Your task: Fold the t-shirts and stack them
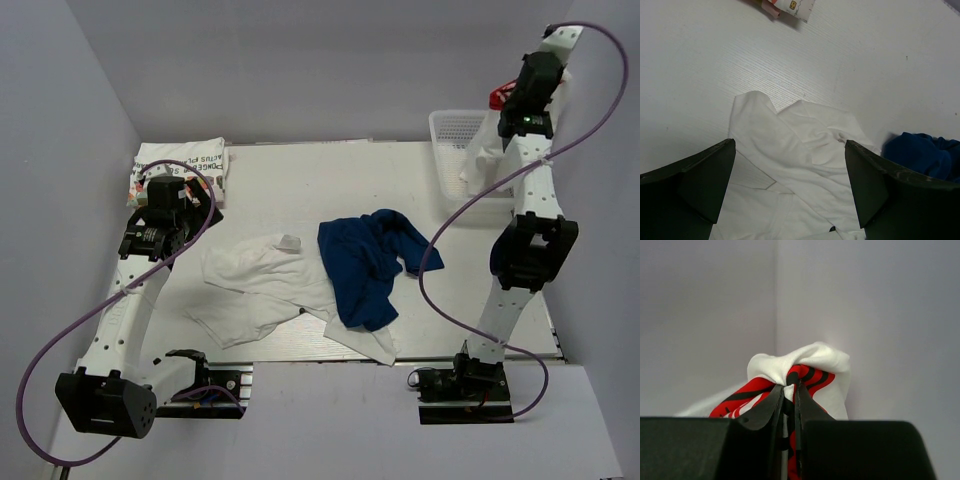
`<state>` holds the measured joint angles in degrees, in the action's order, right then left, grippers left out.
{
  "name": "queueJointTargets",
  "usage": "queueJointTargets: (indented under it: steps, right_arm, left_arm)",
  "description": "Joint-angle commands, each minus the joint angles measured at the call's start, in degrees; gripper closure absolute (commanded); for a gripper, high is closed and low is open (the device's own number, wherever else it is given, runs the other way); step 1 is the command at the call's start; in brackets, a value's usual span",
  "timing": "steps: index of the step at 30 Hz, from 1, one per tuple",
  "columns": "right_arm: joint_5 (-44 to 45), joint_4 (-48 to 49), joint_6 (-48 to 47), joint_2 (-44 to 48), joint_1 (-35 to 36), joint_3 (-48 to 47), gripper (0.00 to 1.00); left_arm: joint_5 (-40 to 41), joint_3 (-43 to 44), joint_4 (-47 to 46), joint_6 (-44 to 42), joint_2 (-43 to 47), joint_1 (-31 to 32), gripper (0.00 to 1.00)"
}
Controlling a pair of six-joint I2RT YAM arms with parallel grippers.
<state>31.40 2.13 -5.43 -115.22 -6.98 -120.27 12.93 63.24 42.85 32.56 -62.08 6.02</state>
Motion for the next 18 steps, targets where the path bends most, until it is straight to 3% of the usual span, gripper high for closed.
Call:
queueJointTargets:
  steps: [1, 7, 8, 9, 11, 12, 15, 18]
  right_arm:
    - [-6.86, 2.44, 0.41, -0.53, 2.41, 5.55, 1.0]
    - [-9.15, -2.02, 10.42, -4.22, 2.42, 13.39, 1.0]
    - [-9.34, -4.65, 12.36, -5.62, 2.33, 12.87, 0.96]
    - [-9.34, -6.59, 12.9, -6.67, 2.06, 12.08, 0.8]
    - [-8.29, -12.49, 12.55, -6.95, 2.32, 6.72, 0.23]
    - [-8.89, -13.29, 12.29, -4.6, 2.59, 5.41, 0.1]
    - [-16.53, -15.48, 11.32, 2.7, 3.64, 7.76, 0.1]
    - [-26.88, -21.91, 14.12, 16.37, 6.54, 16.35, 0.1]
  left_arm:
    - [0.69, -0.23, -0.4, 0.23, 0.74, 0.22, 0.0]
    - [0.69, -0.23, -0.4, 0.23, 0.74, 0.22, 0.0]
    - [0.69, -0.23, -0.4, 0.23, 0.74, 0.22, 0.0]
    - [0.69, -0.23, -0.4, 0.23, 0.74, 0.22, 0.0]
    - [0.17, 0.3, -0.4, 0.23, 0.74, 0.22, 0.0]
    - [-0.79, 0.3, -0.4, 0.23, 0.74, -0.39, 0.0]
    - [-2.21, -0.22, -1.89, 0.84, 0.74, -0.4, 0.0]
    - [-5.1, -0.23, -1.19, 2.07, 0.74, -0.4, 0.0]
